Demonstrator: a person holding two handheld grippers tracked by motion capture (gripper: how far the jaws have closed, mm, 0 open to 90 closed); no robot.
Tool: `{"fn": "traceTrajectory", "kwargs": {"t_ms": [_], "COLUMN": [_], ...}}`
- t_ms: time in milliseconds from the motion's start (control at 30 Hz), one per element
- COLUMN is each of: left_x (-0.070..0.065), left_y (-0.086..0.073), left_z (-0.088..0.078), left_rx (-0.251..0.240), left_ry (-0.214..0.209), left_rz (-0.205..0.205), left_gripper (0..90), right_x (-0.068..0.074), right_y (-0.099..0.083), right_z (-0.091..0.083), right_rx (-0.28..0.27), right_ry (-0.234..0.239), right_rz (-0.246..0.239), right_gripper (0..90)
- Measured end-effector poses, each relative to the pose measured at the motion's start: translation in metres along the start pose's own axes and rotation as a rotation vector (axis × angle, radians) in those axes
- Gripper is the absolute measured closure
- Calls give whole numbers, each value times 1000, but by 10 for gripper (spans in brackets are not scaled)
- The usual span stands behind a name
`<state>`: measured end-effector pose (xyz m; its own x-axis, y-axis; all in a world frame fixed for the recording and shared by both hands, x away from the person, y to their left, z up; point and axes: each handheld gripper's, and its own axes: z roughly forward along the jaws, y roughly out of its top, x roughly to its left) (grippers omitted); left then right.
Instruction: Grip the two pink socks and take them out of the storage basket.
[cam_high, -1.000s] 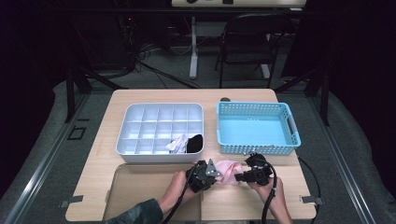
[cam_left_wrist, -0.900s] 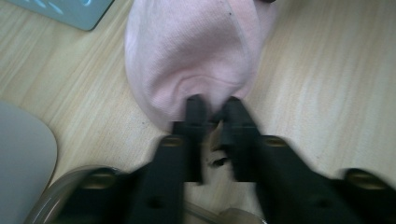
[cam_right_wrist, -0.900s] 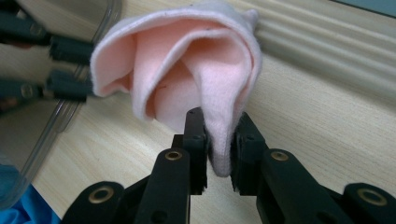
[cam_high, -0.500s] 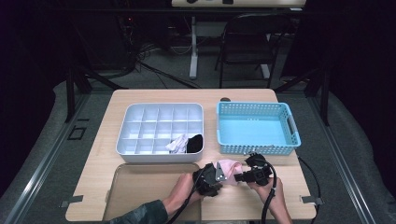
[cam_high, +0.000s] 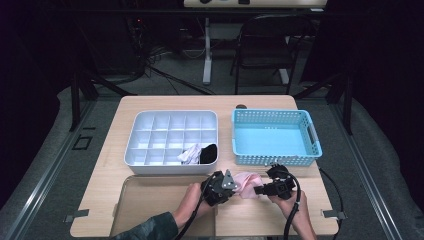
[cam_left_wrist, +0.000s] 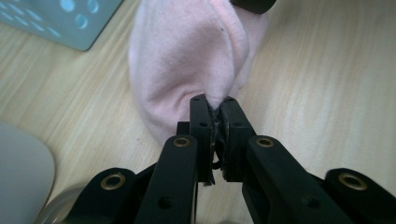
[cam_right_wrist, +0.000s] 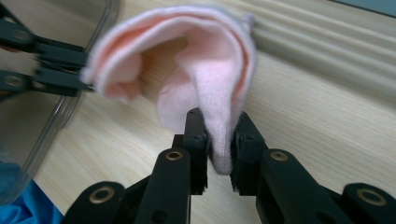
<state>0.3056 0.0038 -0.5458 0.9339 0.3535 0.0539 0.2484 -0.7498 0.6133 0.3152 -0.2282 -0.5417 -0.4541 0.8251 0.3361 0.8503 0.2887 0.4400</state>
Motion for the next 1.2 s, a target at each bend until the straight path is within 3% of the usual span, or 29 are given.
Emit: {"fn": "traceTrajectory", "kwargs": {"t_ms": [67, 233, 367, 500, 567, 600, 800, 867, 900, 967, 1133, 1200], "left_x": [5, 15, 21, 26, 28, 29, 33, 34, 35, 36, 39, 39], "left_y": [0, 0, -2, -4, -4, -4, -5, -5, -5, -4, -2, -1], "left_z": [-7, -20, -23, -24, -25, -25, -30, -31, -32, -35, -48, -51], "left_rx": [-18, -45, -61, -78, -71, -84, -91, -92, -95, -96, -82, -82], "left_ry": [-29, -29, -36, -56, -35, -50, -34, -29, -31, -31, -76, -94], "left_rz": [-37, -74, -114, -167, -173, -181, -192, -196, -199, -206, -250, -256], "left_gripper": [861, 861, 860, 859, 859, 859, 859, 859, 859, 859, 858, 857], "right_x": [-3, -10, -12, -10, -6, -4, 3, 3, 1, 0, -7, -10], "right_y": [-1, -2, -2, -2, -1, -1, -1, -2, -1, -1, -2, -3], "right_z": [-2, -5, -6, -2, 3, 5, 8, 6, 3, -1, -14, -16], "right_rx": [-3, -22, -62, -71, -54, -51, -55, -89, -59, -40, 14, 44], "right_ry": [8, -7, -36, 4, 31, 31, 12, 10, 12, 38, 149, 161], "right_rz": [9, 34, 61, 57, 41, 42, 3, 29, 9, 15, 18, 22], "right_gripper": [790, 771, 667, 622, 606, 614, 814, 834, 837, 842, 845, 845]}}
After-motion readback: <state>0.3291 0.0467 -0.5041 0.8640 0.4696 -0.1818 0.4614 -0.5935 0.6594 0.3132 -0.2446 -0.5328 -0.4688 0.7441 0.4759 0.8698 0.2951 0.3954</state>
